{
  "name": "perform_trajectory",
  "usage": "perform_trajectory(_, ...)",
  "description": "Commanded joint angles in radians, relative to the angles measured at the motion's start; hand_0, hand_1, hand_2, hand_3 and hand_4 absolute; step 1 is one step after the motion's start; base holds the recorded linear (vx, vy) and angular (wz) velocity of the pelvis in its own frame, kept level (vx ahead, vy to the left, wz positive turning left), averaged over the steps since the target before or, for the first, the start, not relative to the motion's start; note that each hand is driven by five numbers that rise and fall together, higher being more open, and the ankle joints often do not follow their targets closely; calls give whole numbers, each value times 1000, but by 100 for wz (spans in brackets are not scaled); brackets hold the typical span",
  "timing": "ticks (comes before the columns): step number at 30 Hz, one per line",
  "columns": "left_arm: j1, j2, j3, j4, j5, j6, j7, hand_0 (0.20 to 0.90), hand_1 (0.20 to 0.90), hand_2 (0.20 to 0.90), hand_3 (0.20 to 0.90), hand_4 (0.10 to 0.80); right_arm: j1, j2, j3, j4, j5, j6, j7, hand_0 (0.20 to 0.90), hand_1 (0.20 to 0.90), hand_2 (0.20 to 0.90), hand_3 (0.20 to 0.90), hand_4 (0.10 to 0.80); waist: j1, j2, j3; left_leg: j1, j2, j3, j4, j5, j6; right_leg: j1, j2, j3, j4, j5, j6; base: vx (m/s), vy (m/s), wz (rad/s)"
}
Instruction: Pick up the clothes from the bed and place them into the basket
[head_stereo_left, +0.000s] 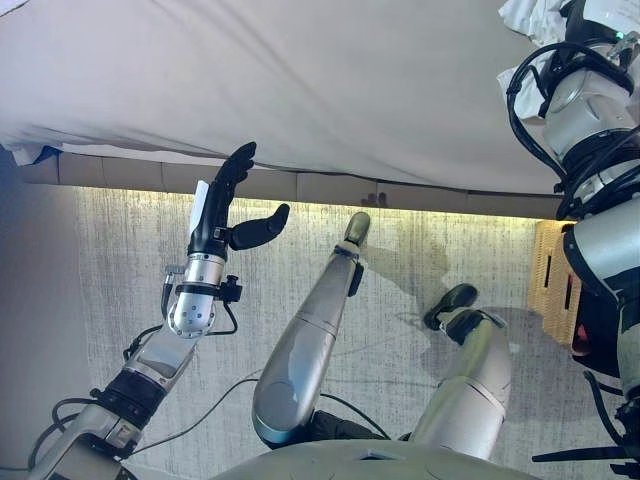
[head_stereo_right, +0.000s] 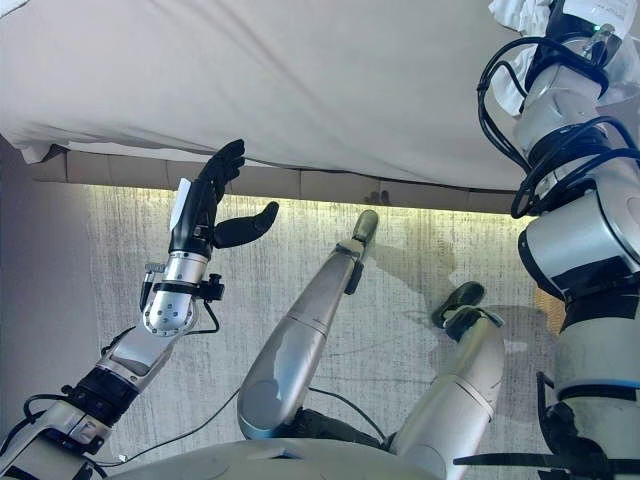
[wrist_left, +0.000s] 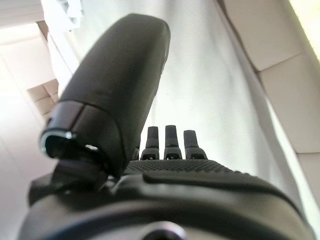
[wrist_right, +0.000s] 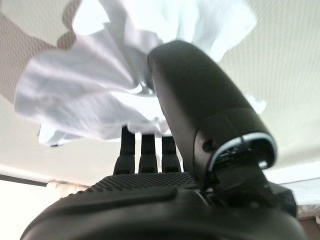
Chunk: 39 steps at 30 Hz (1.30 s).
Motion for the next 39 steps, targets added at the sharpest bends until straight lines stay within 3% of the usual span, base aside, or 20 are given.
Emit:
perform_trajectory(1, -28, 21, 55, -93, -18, -107, 53, 900, 900, 900, 900, 800, -35, -72, 61, 36, 2, 19, 13, 300, 300, 300, 200, 100, 21, 55, -26, 59, 1, 49, 41, -170, 77, 34, 86, -15, 47, -11, -62, 0, 0, 0)
perform_trajectory(11, -37, 34, 68, -59, -27, -71, 48, 900, 900, 900, 900, 800, -2, -63, 26, 3, 33, -30, -49, 300, 300, 300, 200, 100, -2, 12, -26, 256, 57, 60, -91, -144, 66, 230, 86, -43, -107, 35, -45, -13, -12, -11)
perform_trajectory(20, -85, 41, 87, -29, -26, -4, 25, 900, 900, 900, 900, 800, 56, -127, -43, -97, 77, -147, -138, 300, 300, 300, 200, 100, -55, -69, -35, 584, 114, 96, -294, -89, 22, 554, 101, -57, -373, 97, -13, 15, -39, -18)
perform_trajectory(29, -62, 18, 80, 45, -14, 94, 8, 900, 900, 900, 900, 800, 168, -255, -130, -301, 103, -206, -142, 300, 300, 300, 200, 100, -140, -125, -200, 776, 177, 160, -482, -23, -19, 756, 141, -53, -624, 177, 10, 48, 15, -18)
perform_trajectory(39, -43, -27, 79, 142, 14, 161, -34, 900, 900, 900, 900, 800, 274, -343, -223, -437, 86, -220, -91, 300, 300, 300, 200, 100, -226, -159, -368, 933, 232, 223, -668, 32, -58, 848, 185, -9, -784, 241, 43, 79, -6, -19)
